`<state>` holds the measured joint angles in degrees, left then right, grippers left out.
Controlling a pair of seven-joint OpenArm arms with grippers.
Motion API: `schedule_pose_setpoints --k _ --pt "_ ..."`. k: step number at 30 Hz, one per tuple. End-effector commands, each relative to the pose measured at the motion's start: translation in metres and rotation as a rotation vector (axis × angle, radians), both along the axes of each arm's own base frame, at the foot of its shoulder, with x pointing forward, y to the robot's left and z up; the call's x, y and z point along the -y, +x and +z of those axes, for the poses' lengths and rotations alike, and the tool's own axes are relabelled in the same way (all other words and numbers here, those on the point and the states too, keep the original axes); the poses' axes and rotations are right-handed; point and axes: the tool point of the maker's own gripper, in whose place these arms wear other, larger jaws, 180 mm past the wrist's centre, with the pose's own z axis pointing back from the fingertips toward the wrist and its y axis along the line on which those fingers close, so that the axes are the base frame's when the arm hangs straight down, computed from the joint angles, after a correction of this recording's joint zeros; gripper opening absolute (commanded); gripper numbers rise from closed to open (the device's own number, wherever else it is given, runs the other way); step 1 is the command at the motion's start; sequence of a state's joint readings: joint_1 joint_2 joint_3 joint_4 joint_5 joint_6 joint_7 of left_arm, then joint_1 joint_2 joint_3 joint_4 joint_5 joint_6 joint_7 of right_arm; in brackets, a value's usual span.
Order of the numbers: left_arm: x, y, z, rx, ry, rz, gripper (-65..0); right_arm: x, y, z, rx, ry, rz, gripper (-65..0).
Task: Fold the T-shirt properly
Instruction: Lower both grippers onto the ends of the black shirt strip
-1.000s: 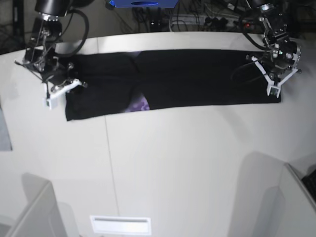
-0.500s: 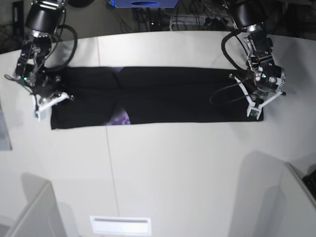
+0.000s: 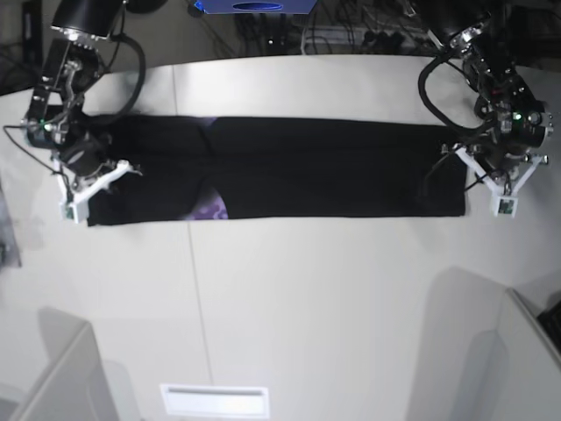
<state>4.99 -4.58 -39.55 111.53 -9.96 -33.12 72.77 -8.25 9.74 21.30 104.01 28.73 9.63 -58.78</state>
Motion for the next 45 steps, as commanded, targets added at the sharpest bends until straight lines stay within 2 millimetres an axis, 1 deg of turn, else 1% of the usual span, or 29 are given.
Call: schedule_pose_setpoints --k 1,4,7,8,9,10,12,13,14,15,16,19,21,23,26,28,30,31,32,35,38,41,43,45 --pt "-0.011 -0.003 0.008 0.026 0.008 0.01 -65.0 0.001 0.01 0.019 0.069 -0.013 0.004 -65.0" --pt "-0.027 -0.017 0.01 0.052 -0.048 0.037 -65.0 -0.011 0.002 0.026 0.08 -0.006 0.02 -65.0" --pt "-0.039 -0.026 0.014 0.075 -0.082 0.057 -65.0 -0.018 -0.005 0.024 0.073 0.008 0.021 -65.0" --pt "-0.041 -0.028 0.013 0.075 -0.093 0.065 -63.2 -0.019 -0.006 0.023 0.069 0.012 0.021 -65.0" --pt "-0.043 -0.029 0.011 0.076 -0.107 0.074 -54.0 -0.026 -0.006 0.021 0.068 0.025 0.028 -65.0" --pt "-0.045 -0.032 0.006 0.067 -0.118 0.088 -43.3 -0.033 -0.007 0.019 0.061 0.032 0.046 -65.0" --pt "-0.047 -0.034 -0.001 0.05 -0.135 0.099 -26.2 -0.047 -0.01 0.015 0.049 0.043 0.086 -65.0" --pt "-0.045 -0.034 -0.005 0.041 -0.145 0.095 -18.6 -0.056 -0.011 0.014 0.046 0.049 0.11 -65.0" --pt "-0.044 -0.033 -0.007 0.039 -0.156 0.098 -12.7 -0.062 -0.011 0.013 0.042 0.054 0.129 -65.0" --pt "-0.044 -0.033 -0.011 0.034 -0.167 0.102 -9.4 -0.068 -0.012 0.012 0.04 0.059 0.143 -65.0" --pt "-0.044 -0.034 -0.016 0.025 -0.181 0.109 -8.6 -0.074 -0.012 0.011 0.037 0.067 0.157 -65.0" --pt "-0.042 -0.024 -0.025 0.056 -0.221 0.113 -10.4 -0.091 -0.015 0.009 0.029 0.082 0.202 -65.0" --pt "-0.027 -0.017 -0.038 0.041 -0.251 0.07 -12.2 -0.098 -0.018 0.007 0.022 0.087 0.22 -65.0" --pt "-0.017 -0.013 -0.049 0.023 -0.275 0.047 -12.8 -0.1 -0.019 0.006 0.02 0.09 0.225 -65.0" --pt "-0.013 -0.011 -0.06 0.023 -0.314 0.053 -13.5 -0.107 -0.019 0.007 0.023 0.114 0.219 -65.0" --pt "-0.012 -0.006 -0.063 0.036 -0.327 0.06 -13.5 -0.107 -0.019 0.006 0.021 0.114 0.219 -65.0" --pt "-0.011 -0.006 -0.071 0.025 -0.351 0.072 -13.8 -0.107 -0.02 0.006 0.02 0.114 0.219 -65.0" --pt "-0.011 -0.008 -0.076 0.014 -0.361 0.079 -15.3 -0.106 -0.02 0.006 0.02 0.114 0.217 -65.0" --pt "-0.011 -0.01 -0.08 0.005 -0.373 0.086 -18.3 -0.107 -0.02 0.006 0.02 0.115 0.217 -65.0" --pt "-0.009 -0.01 -0.089 -0.01 -0.4 0.101 -31.4 -0.106 -0.02 0.006 0.021 0.115 0.214 -65.0" --pt "-0.008 -0.013 -0.095 -0.026 -0.419 0.111 -47.4 -0.106 -0.02 0.006 0.021 0.115 0.214 -65.0" --pt "-0.008 -0.014 -0.095 -0.027 -0.417 0.11 -65.0 -0.106 -0.02 0.006 0.019 0.116 0.213 -65.0" --pt "-0.009 -0.014 -0.095 -0.028 -0.414 0.11 -65.0 -0.105 -0.02 0.005 0.019 0.112 0.212 -65.0" --pt "-0.019 -0.014 -0.091 -0.028 -0.393 0.109 -65.0 -0.104 -0.02 0.005 0.019 0.11 0.213 -65.0"
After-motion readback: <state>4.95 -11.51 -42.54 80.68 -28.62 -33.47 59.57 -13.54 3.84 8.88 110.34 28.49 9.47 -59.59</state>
